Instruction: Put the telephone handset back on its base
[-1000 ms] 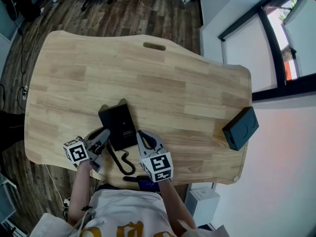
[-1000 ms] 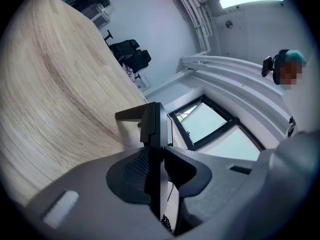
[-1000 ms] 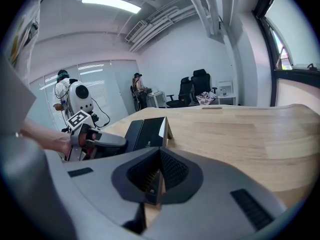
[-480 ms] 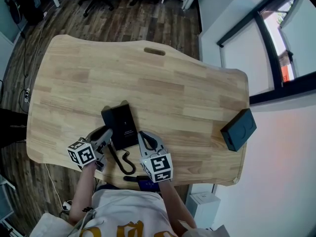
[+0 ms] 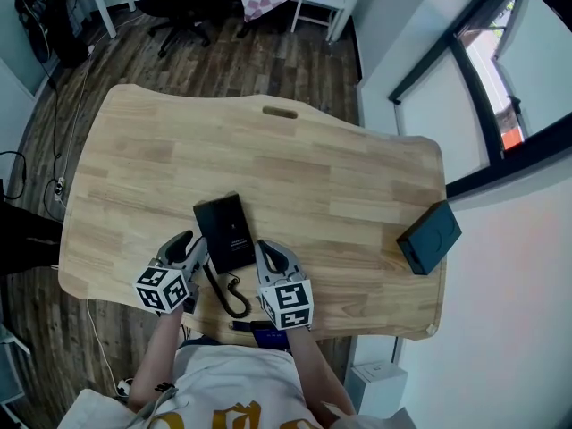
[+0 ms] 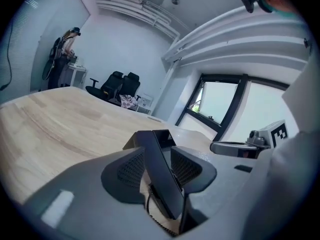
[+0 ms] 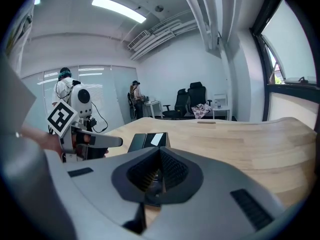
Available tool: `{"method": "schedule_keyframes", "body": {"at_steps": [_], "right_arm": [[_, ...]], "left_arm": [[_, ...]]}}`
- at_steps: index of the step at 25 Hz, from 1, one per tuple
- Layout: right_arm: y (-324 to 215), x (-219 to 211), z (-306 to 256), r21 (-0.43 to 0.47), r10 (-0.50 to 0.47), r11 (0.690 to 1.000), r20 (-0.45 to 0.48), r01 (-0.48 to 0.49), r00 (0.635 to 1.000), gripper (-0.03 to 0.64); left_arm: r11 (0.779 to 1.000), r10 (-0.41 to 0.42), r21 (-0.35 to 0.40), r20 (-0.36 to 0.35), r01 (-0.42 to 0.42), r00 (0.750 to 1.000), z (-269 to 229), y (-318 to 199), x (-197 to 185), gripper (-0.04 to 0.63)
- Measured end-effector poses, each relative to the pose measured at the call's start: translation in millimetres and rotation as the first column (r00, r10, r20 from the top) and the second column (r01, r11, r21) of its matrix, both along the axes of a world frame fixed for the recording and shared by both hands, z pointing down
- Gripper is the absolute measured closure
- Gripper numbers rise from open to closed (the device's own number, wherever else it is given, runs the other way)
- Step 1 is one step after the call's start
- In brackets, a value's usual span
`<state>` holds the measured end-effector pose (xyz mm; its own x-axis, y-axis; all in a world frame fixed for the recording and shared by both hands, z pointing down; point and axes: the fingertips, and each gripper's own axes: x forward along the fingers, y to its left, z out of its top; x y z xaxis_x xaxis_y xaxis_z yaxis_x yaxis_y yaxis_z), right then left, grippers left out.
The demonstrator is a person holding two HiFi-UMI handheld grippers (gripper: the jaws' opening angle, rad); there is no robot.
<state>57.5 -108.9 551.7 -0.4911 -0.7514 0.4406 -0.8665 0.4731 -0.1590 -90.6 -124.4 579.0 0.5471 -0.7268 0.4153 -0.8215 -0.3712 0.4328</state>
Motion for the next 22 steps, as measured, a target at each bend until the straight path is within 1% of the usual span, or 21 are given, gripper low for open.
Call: {"method": "schedule_keyframes", "body": {"at_steps": [4, 5, 7, 9, 11, 14, 16, 19, 22], "right_arm": [[7, -1, -14, 0.042, 0.007, 0.999, -0.016, -0.007, 1.000, 0.611], [9, -1, -19, 0.056, 0.010, 0.998, -0.025, -0.009, 1.000, 0.611], [13, -2, -27, 0.079, 0.014, 0.997, -0.033, -0.012, 0.999, 0.611], [17, -3, -30, 0.088, 0.019, 0.996, -0.033, -0.016, 0.999, 0.611], [21, -3, -33, 0.088, 0.025, 0.996, -0.031, -0.022, 0.999, 0.611], [25, -4, -46, 0.107, 0.024, 0.994, -0.016, -0.022, 1.000, 0.611], [26, -4, -55, 0.130, 0.022, 0.991, -0.014, -0.020, 1.000, 0.611], [30, -5, -65, 0.149, 0.028, 0.988, -0.012, -0.026, 1.000, 0.611], [38, -7, -77, 0.156, 0.040, 0.987, 0.042, -0.046, 0.998, 0.611]], "left_arm": [[0.999, 0.010, 0.048, -0.007, -0.010, 1.000, -17, 6, -3, 0.437], [0.998, 0.007, 0.067, -0.003, -0.007, 1.000, -23, 7, -5, 0.449], [0.991, -0.008, 0.136, 0.026, 0.004, 1.000, -41, 9, -8, 0.565], [0.978, -0.010, 0.207, 0.056, -0.002, 0.998, -62, 10, -9, 0.592], [0.969, 0.003, 0.245, 0.075, -0.022, 0.997, -78, 12, -7, 0.592], [0.965, 0.036, 0.255, 0.075, -0.054, 0.997, -90, 19, -4, 0.592], [0.967, 0.048, 0.248, 0.048, -0.059, 0.998, -95, 23, -3, 0.592], [0.968, 0.046, 0.246, 0.019, -0.049, 0.999, -100, 29, -3, 0.592], [0.965, 0.045, 0.257, 0.004, -0.045, 0.999, -105, 37, -5, 0.592]]}}
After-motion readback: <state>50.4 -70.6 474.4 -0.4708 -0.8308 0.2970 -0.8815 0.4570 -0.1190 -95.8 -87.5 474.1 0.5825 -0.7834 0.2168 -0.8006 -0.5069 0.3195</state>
